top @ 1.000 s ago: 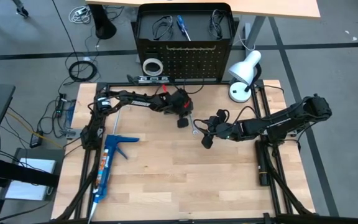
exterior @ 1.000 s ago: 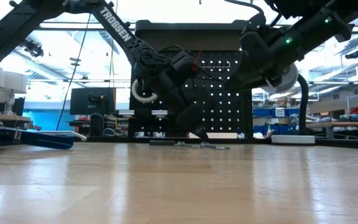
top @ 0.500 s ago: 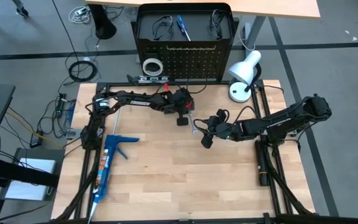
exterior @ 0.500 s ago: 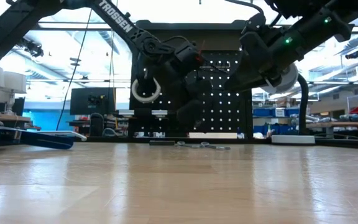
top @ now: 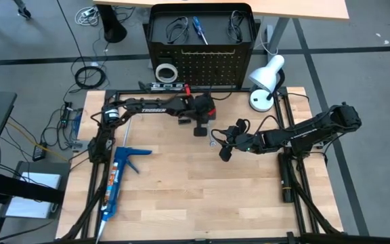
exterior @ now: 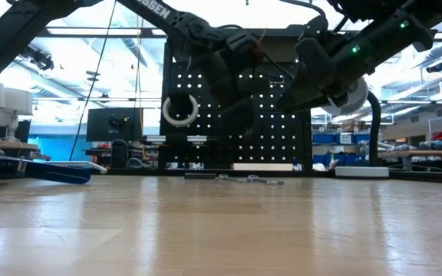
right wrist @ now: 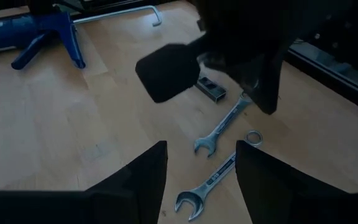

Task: Hang tools onto peg board
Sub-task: Hang the right wrench on the pegboard

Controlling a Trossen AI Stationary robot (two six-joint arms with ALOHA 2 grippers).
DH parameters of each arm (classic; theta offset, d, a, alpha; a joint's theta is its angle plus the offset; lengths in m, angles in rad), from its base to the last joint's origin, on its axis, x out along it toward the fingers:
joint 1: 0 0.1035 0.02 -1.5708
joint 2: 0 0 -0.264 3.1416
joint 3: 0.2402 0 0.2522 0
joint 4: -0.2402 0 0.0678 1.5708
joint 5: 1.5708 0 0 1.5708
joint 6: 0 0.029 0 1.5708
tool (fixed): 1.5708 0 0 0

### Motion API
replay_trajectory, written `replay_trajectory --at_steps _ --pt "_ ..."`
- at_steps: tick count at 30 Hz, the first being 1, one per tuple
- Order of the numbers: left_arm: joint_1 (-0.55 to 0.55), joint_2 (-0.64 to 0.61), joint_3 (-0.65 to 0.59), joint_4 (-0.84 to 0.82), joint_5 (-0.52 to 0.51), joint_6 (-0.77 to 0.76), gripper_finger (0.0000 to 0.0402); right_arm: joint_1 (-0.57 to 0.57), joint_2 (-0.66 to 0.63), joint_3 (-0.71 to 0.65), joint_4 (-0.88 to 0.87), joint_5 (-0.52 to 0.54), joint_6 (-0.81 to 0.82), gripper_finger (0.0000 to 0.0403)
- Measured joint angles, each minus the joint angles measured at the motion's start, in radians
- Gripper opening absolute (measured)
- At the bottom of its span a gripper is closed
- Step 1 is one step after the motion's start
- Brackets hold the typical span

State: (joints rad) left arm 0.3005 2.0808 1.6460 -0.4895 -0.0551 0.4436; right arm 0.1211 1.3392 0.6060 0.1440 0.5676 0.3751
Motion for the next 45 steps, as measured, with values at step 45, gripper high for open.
replay_trajectory --at_steps 45 --pt "0.032 0.149 0.083 -0.072 0.073 -0.002 0.0000 -0.005 0.000 0.000 -0.011 -0.011 0.026 0.0193"
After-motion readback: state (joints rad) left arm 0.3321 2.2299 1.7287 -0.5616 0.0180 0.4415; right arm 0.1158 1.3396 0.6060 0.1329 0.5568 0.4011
